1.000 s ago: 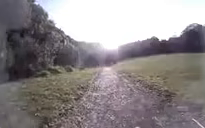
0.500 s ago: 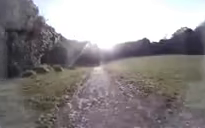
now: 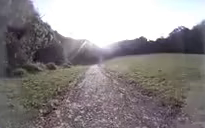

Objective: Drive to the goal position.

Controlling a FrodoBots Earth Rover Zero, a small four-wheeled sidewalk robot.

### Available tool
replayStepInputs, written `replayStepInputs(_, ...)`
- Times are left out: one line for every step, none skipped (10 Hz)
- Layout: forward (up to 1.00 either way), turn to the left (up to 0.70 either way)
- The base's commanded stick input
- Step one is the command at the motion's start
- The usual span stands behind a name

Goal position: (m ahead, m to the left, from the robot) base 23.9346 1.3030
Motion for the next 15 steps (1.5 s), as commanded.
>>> replayStepInputs(0.5, 0.03)
replayStepInputs(0.5, 0.1)
replayStepInputs(0.5, 0.38)
replayStepInputs(0.5, 0.33)
replayStepInputs(0.5, 0.04)
replayStepInputs(0.5, 0.0)
replayStepInputs(0.5, 0.0)
replayStepInputs(0.5, 0.0)
replayStepInputs(0.5, 0.0)
replayStepInputs(0.5, 0.0)
replayStepInputs(0.5, 0.0)
replayStepInputs(0.5, 0.0)
replayStepInputs(0.5, 0.0)
replayStepInputs(0.5, 0.02)
replayStepInputs(0.5, 0.13)
